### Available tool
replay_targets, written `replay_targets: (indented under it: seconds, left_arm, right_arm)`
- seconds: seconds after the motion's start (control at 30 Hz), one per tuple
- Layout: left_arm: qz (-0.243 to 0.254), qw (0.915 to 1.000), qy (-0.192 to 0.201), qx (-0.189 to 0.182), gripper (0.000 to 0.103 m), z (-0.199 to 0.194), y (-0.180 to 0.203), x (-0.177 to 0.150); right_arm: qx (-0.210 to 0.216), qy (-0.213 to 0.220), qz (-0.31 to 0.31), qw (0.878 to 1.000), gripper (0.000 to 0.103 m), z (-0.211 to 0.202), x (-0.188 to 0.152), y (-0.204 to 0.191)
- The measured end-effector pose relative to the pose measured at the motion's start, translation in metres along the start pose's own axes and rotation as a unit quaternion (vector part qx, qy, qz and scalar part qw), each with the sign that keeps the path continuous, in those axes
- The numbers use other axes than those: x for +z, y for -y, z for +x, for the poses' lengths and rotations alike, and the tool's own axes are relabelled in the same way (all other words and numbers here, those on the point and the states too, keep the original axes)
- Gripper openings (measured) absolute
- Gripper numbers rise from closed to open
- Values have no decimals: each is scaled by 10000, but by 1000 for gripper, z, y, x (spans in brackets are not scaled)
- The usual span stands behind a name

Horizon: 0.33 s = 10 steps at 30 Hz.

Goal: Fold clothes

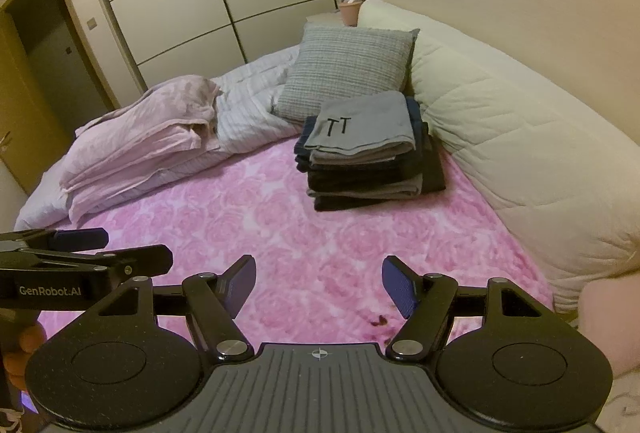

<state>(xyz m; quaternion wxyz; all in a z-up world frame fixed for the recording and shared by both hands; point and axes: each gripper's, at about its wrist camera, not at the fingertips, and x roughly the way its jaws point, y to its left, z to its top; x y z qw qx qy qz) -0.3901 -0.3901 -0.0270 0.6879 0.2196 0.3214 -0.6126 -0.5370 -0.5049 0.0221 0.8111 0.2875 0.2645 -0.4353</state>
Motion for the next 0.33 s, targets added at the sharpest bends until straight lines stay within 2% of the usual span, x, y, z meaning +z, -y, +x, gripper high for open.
replay_targets:
  seconds: [0.33]
  left_arm:
    - [-113,9998,11,188,101,10,16,5]
  right_arm:
    - [84,-78,-69,9999,67,6,6,20]
